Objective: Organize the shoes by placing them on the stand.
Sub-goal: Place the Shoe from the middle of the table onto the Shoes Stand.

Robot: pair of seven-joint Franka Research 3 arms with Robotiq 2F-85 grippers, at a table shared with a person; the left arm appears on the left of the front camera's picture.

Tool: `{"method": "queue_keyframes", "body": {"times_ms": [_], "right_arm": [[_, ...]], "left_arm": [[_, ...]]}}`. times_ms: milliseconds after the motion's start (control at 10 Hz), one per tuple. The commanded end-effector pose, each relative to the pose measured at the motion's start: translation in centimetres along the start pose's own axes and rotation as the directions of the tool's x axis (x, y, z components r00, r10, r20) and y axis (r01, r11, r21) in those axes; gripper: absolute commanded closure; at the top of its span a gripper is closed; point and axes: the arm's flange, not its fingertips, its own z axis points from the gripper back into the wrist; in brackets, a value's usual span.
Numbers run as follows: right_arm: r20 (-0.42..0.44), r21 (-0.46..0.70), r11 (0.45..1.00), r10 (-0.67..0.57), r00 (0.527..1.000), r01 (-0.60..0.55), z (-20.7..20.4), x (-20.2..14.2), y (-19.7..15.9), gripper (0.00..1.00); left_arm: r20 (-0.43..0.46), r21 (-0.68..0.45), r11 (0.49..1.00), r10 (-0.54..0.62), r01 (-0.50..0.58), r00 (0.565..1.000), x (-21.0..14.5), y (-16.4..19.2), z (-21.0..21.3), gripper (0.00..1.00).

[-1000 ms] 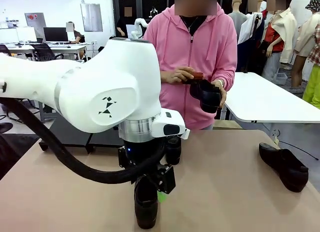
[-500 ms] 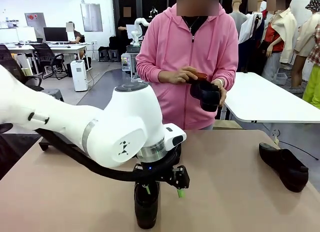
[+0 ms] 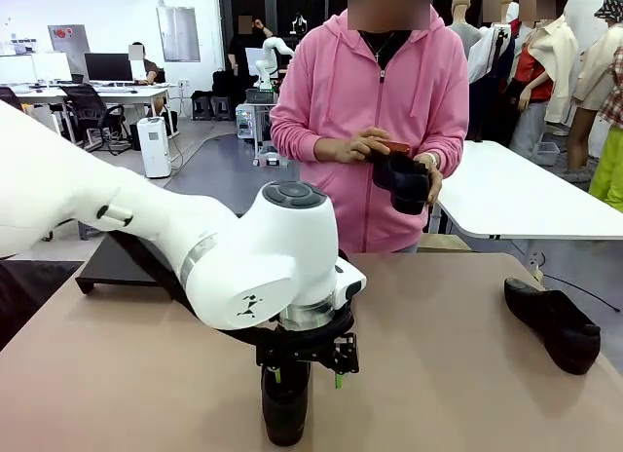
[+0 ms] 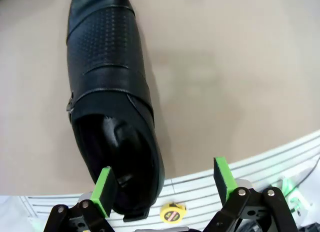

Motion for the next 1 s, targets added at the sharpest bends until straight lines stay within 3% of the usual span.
{"method": "queue_keyframes", "body": {"times_ms": [0,100,200,900], "right_arm": [[-0.005,0.026,1.0,0.009,1.0,-0.009,0.27,0.07,0.24,0.0],[-0.005,0.026,1.0,0.009,1.0,-0.009,0.27,0.07,0.24,0.0],[-0.005,0.026,1.0,0.009,1.0,-0.009,0.27,0.07,0.24,0.0],[-0.005,0.026,1.0,0.009,1.0,-0.009,0.27,0.07,0.24,0.0]], "left_arm": [[0.002,0.031,0.999,0.015,-0.015,1.0,0.95,-1.18,-1.92,0.0],[0.003,0.038,0.999,0.02,-0.02,1.0,0.86,-1.13,-2.5,0.43],[0.01,0.035,0.999,0.024,-0.024,1.0,0.85,-1.01,-2.69,1.0],[0.024,0.071,0.997,0.019,-0.021,1.0,0.46,-0.56,-2.47,1.0]]}}
